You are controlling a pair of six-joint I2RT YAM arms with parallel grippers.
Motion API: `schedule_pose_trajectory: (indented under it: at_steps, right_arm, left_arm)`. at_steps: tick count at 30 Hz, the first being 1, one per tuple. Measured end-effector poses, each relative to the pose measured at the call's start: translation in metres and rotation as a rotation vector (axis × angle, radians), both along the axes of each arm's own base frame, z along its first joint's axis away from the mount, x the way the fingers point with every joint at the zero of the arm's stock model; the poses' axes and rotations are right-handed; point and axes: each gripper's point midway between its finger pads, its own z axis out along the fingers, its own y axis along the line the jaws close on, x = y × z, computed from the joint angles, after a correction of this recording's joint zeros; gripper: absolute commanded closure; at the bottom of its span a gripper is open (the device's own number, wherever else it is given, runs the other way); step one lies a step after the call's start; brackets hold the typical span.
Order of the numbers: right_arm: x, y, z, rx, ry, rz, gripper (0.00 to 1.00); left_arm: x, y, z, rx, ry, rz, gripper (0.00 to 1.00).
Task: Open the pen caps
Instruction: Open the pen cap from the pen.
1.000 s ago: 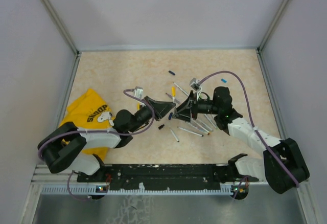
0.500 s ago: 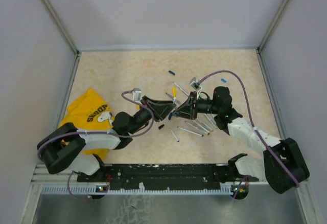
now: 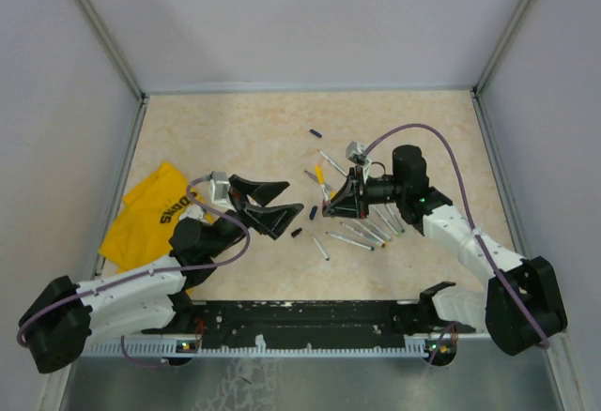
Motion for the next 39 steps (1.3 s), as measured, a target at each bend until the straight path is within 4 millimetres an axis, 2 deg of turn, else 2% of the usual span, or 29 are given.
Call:
schedule_pose_trajectory:
  at_steps: [7, 15, 25, 39]
  right_arm:
    - [-0.012, -0.002, -0.006, -0.013, 0.003, 0.058, 1.0]
    - [-0.018, -0.003, -0.008, -0.009, 0.0, 0.092, 1.0]
    - [-0.022, -0.003, -0.006, 0.0, 0.0, 0.119, 1.0]
    - [-0.026, -0.003, -0.006, 0.009, 0.009, 0.144, 1.0]
  left_arm:
    - [-0.004, 0.014, -0.01, 0.082, -0.031, -0.016, 0.0]
    - [0.004, 0.019, -0.031, 0.152, 0.005, -0.079, 0.0]
    - [-0.006, 0.017, -0.026, 0.13, -0.016, -0.173, 0.0]
    - [-0.014, 0.016, -0.02, 0.126, -0.056, -0.21, 0.01]
